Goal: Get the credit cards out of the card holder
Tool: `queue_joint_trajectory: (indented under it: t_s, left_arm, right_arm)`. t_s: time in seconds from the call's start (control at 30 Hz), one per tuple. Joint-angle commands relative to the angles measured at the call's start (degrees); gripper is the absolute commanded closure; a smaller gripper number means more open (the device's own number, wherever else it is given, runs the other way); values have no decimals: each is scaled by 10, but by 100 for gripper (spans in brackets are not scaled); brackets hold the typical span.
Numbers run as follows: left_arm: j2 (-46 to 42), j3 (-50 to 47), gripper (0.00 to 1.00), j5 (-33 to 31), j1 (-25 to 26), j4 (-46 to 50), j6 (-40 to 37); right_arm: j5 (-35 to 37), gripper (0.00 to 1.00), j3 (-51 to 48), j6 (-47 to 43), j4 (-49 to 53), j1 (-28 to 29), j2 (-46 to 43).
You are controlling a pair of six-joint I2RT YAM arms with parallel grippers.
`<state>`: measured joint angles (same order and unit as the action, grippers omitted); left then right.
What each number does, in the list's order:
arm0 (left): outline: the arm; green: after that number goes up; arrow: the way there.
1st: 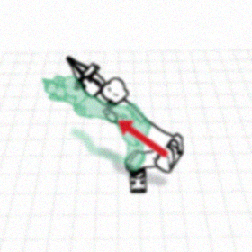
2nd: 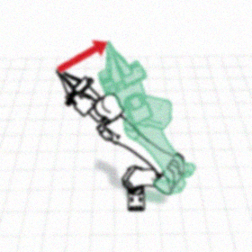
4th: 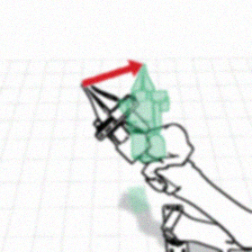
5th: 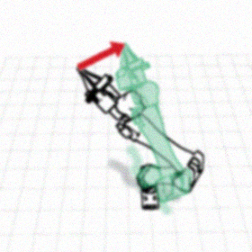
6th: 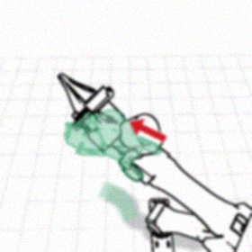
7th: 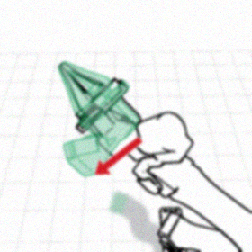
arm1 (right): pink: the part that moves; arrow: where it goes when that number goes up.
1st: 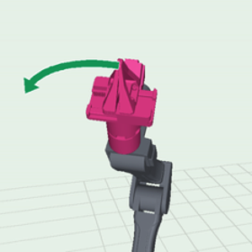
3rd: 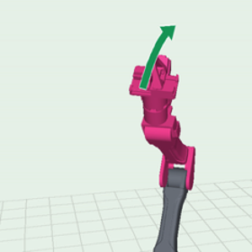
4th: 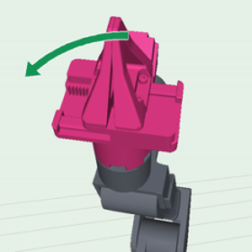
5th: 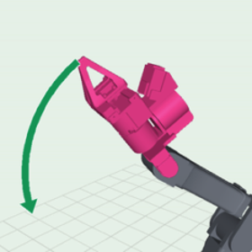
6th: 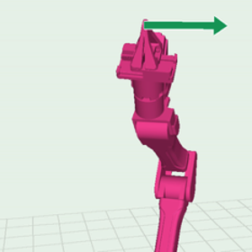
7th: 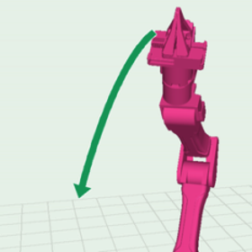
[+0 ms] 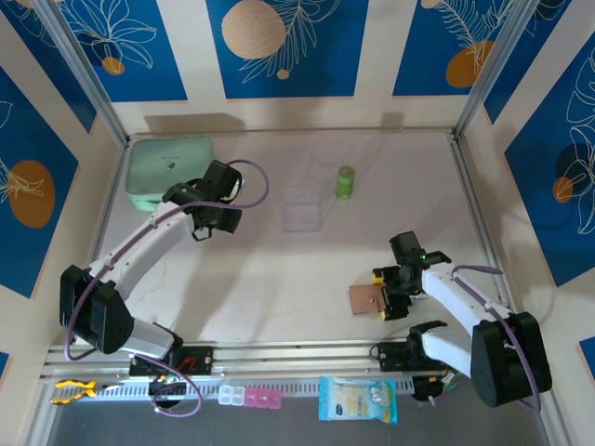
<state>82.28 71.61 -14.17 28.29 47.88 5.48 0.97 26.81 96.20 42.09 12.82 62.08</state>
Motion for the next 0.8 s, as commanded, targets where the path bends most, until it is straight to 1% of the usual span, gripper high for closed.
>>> queue_joint_trajectory:
  t_s: [0.0, 0.2, 0.33, 0.47, 0.6, 0.77]
  left_arm:
    - [9, -5, 59, -5, -7, 0, -2]
    - [12, -4, 59, -7, -8, 4, -1]
    - [13, -4, 59, -3, -11, 2, -1]
    - [14, -4, 59, 7, -17, 0, 0]
    - [12, -4, 59, 16, -23, -2, 0]
    - [11, -5, 58, 22, -27, -3, 0]
  right_arm:
    - [14, 17, -8, -6, 7, -1, -1]
    - [19, 23, -1, -1, 15, 3, -13]
    - [21, 25, 9, 1, 21, 12, -15]
    - [40, 26, 31, -5, 35, 29, -12]
    - [55, 26, 57, -25, 40, 48, 5]
    - [60, 26, 102, -69, 30, 80, 59]
